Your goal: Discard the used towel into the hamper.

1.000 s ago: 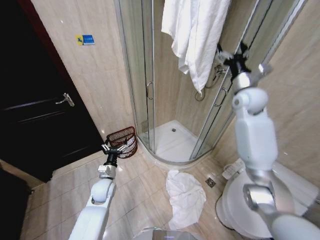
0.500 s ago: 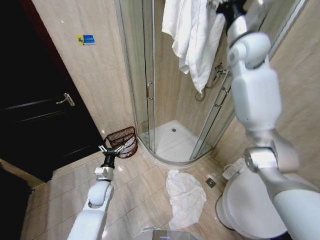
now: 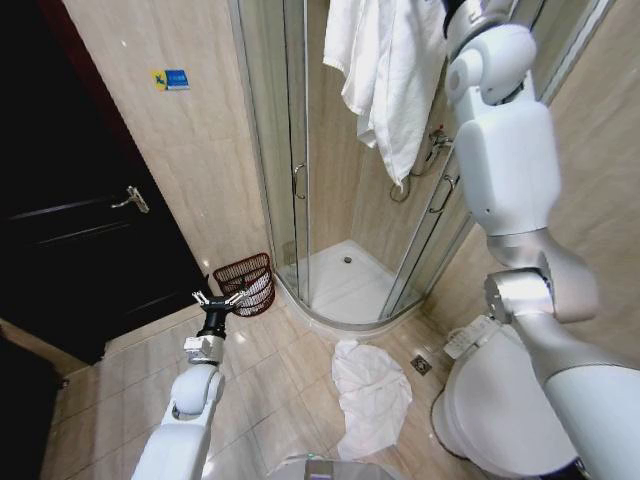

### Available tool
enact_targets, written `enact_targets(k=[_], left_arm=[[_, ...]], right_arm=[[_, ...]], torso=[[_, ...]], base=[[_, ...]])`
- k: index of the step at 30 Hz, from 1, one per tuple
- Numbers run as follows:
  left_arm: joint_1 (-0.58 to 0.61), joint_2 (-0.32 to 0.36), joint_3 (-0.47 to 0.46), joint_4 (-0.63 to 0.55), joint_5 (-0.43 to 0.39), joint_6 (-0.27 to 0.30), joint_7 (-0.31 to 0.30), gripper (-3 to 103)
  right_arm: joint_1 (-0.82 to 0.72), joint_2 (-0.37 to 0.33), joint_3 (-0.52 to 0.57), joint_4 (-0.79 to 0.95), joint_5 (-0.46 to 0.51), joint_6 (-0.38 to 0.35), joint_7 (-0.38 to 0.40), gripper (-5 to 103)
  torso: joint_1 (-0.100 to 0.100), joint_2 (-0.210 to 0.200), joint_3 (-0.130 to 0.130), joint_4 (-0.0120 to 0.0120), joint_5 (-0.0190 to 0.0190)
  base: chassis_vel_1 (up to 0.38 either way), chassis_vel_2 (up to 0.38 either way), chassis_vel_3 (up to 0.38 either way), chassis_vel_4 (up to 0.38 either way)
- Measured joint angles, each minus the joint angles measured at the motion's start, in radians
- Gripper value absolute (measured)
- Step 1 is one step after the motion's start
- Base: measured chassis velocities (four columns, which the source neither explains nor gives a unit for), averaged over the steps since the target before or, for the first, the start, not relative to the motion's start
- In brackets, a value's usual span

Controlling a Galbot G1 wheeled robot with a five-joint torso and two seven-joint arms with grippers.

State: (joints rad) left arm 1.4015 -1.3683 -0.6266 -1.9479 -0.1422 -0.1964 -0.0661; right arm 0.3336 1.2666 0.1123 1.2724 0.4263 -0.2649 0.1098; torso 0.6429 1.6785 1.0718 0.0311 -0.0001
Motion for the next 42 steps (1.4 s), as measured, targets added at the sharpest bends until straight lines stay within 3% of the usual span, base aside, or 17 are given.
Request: enact_targets(k=[4, 6, 10, 12, 15, 18, 19, 31, 34, 42], left_arm=[[0.006, 0.001, -0.004, -0.006, 0.0, -0.003, -0.003, 100], [0.008, 0.001, -0.004, -0.008, 0.0, -0.003, -0.003, 100], [0.011, 0.0, -0.002, -0.011, 0.0, -0.008, -0.007, 100], [0.011, 0.0, -0.002, -0.012, 0.0, -0.008, -0.007, 100], [0.017, -0.001, -0.004, -0.018, 0.001, -0.009, -0.009, 100], [0.02, -0.003, -0.005, -0.02, 0.002, -0.01, -0.009, 100], [0.023, -0.004, -0.006, -0.021, 0.002, -0.012, -0.01, 100], [0.031, -0.009, -0.007, -0.028, 0.003, -0.02, -0.011, 100], [0.038, -0.013, -0.007, -0.028, 0.005, -0.026, -0.011, 100], [0.044, -0.015, -0.007, -0.033, 0.007, -0.03, -0.011, 100]], right_arm=[[0.0, -0.009, -0.001, 0.001, 0.011, 0.0, -0.003, 51], [0.0, -0.012, -0.002, 0.002, 0.013, 0.0, -0.003, 51], [-0.003, -0.025, -0.003, 0.012, 0.038, -0.002, -0.004, 30], [-0.003, -0.026, -0.003, 0.013, 0.041, -0.003, -0.004, 30], [-0.003, -0.034, -0.003, 0.019, 0.07, -0.009, -0.004, 14], [-0.003, -0.038, -0.003, 0.019, 0.077, -0.01, -0.004, 8], [-0.005, -0.041, -0.003, 0.022, 0.085, -0.01, -0.004, 2], [-0.063, -0.086, -0.013, 0.107, 0.127, -0.026, 0.01, 1], [-0.104, -0.109, -0.023, 0.167, 0.172, -0.043, 0.033, 1], [-0.221, -0.14, -0.014, 0.256, 0.182, -0.049, 0.042, 1]], torso=[[0.0, 0.0, 0.0, -0.0002, 0.0001], [0.0, 0.0, 0.0, -0.0002, 0.0002], [0.0, 0.0, 0.0, -0.0002, 0.0001], [0.0, 0.0, 0.0, -0.0002, 0.0001], [0.0, 0.0, 0.0, -0.0002, 0.0001], [0.0, 0.0, 0.0, -0.0001, 0.0001], [0.0, 0.0, 0.0, -0.0001, 0.0001], [0.0, 0.0, 0.0, -0.0001, 0.0001], [0.0, 0.0, 0.0, -0.0001, 0.0], [0.0, 0.0, 0.0, -0.0001, 0.0002]], base=[[0.0, 0.0, 0.0, 0.0], [0.0, 0.0, 0.0, 0.0], [0.0, 0.0, 0.0, 0.0], [0.0, 0.0, 0.0, 0.0], [0.0, 0.0, 0.0, 0.0], [0.0, 0.0, 0.0, 0.0], [0.0, 0.0, 0.0, 0.0], [0.0, 0.0, 0.0, 0.0], [0.0, 0.0, 0.0, 0.0], [0.0, 0.0, 0.0, 0.0]])
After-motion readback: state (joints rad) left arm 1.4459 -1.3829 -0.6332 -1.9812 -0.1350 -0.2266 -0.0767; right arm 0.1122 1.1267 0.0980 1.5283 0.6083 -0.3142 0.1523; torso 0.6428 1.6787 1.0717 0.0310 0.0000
